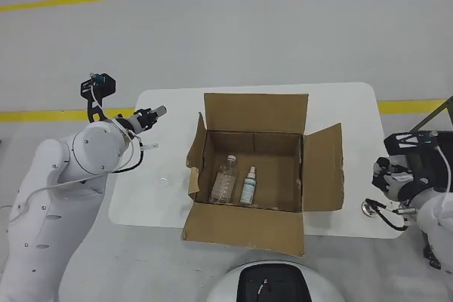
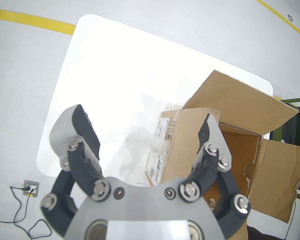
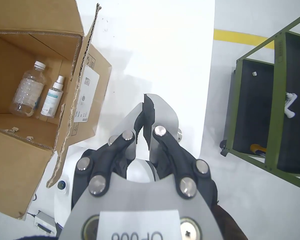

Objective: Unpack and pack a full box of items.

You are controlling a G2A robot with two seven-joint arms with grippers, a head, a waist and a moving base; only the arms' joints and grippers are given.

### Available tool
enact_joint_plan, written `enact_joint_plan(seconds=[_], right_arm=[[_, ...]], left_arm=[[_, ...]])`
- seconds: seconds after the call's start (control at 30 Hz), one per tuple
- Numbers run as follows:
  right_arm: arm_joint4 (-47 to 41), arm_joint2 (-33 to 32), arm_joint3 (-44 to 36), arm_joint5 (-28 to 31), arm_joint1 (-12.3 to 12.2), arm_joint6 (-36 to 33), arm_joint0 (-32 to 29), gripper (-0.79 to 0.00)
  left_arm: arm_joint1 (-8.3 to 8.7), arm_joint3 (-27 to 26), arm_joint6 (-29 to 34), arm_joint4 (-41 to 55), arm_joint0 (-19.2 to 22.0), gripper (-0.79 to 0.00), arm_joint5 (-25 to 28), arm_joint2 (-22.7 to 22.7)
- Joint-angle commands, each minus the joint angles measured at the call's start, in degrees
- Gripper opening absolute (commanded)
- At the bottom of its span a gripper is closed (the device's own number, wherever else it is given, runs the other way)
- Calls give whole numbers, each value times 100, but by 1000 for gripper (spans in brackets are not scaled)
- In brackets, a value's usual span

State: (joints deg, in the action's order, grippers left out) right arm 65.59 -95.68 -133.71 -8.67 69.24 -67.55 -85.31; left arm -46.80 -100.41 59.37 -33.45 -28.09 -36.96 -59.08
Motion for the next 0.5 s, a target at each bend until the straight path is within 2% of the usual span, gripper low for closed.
enact_joint_plan(seconds=[0.0,0.13,0.3,0.37,0.47], right_arm=[[99,109,154,428,-17,59,-43,-785],[254,-81,506,1140,-82,-38,18,-785],[464,-277,967,2552,-205,-403,51,-785],[518,-221,1147,2866,-233,-501,11,-785],[570,-210,1184,2944,-243,-541,1,-785]], left_arm=[[0,0,0,0,0,0,0,0],[0,0,0,0,0,0,0,0],[0,0,0,0,0,0,0,0],[0,0,0,0,0,0,0,0],[0,0,0,0,0,0,0,0]])
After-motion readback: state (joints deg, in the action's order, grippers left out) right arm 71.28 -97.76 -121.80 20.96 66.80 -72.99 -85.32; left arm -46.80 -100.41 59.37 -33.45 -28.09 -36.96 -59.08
